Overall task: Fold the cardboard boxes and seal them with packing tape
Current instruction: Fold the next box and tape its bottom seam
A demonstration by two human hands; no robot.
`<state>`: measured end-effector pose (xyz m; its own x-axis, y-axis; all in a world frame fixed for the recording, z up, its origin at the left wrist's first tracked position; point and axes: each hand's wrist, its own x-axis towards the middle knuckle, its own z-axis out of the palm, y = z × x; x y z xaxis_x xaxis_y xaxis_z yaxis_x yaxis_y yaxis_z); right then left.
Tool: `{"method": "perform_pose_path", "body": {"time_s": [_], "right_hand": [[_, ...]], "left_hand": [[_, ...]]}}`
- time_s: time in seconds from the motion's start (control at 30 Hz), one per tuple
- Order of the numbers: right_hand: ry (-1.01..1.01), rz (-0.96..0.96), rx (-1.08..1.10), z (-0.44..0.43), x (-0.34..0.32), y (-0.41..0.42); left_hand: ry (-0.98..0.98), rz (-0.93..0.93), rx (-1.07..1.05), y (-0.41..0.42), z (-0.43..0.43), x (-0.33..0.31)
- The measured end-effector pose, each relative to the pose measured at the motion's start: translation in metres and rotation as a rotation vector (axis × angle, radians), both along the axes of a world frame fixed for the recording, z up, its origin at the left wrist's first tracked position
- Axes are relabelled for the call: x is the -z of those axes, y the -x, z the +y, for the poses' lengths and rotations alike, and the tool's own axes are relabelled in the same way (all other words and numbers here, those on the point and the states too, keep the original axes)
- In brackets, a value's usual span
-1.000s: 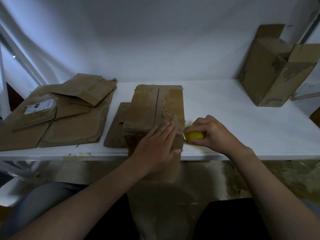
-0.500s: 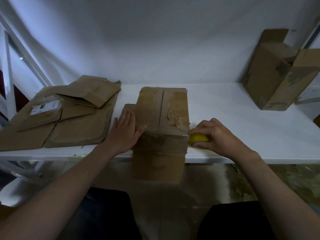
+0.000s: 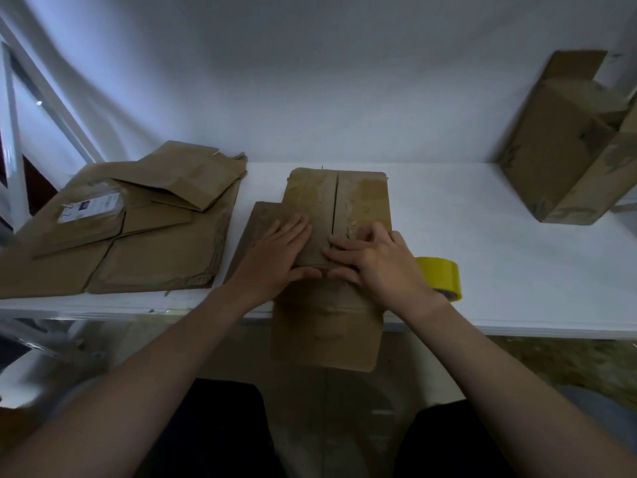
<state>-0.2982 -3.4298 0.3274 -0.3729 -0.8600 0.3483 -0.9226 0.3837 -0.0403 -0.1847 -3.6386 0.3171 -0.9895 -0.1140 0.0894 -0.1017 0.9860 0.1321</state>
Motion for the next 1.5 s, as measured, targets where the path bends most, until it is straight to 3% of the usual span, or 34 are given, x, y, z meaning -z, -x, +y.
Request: {"method": "perform_pose_path", "body": {"time_s": [0.13, 0.27, 0.37, 0.5, 0.57, 0.63, 0.7, 0.77, 0.87, 1.03, 1.3, 1.5], "right_hand": [[-0.07, 0.005, -0.006, -0.001, 0.005, 0.004], [-0.113, -0.048, 0.02, -0.003, 0.003, 0.003], [-0.105, -0.022, 0.024, -0.003, 0.004, 0.0], [-0.125, 0.014, 0.029, -0.003, 0.001, -0.004], [-0.132, 0.014, 0.033, -0.002, -0.003, -0.008], [-0.135, -0.057, 0.054, -0.001, -0.007, -0.009], [-0.098, -0.192, 0.054, 0.004, -0.016, -0.009], [0.079, -0.343, 0.015, 0.017, -0.027, -0.005], [0.272, -0.367, 0.065, 0.05, -0.035, 0.013], [0.06, -0.703, 0.228, 0.113, -0.021, 0.043], [0.199, -0.644, 0.129, 0.125, -0.012, 0.035], [0.096, -0.642, 0.179, 0.111, -0.02, 0.034]], "left_hand": [[-0.532, 0.147, -0.132, -0.018, -0.008, 0.011], [-0.726, 0.276, -0.196, -0.031, -0.001, 0.03], [-0.668, 0.297, -0.32, -0.035, 0.007, 0.033], [-0.394, 0.112, -0.513, -0.039, 0.015, 0.031], [-0.258, 0.15, -0.562, -0.041, 0.037, 0.02], [-0.075, 0.284, -0.514, -0.041, 0.067, 0.002], [0.018, 0.3, -0.371, -0.035, 0.091, -0.005], [-0.047, 0.217, -0.196, -0.024, 0.112, -0.007], [-0.066, 0.163, -0.074, -0.013, 0.126, -0.006], [0.011, 0.117, -0.166, -0.001, 0.137, 0.006], [-0.078, 0.166, -0.23, 0.01, 0.15, -0.006], [-0.2, 0.233, -0.301, 0.017, 0.152, -0.01]]}}
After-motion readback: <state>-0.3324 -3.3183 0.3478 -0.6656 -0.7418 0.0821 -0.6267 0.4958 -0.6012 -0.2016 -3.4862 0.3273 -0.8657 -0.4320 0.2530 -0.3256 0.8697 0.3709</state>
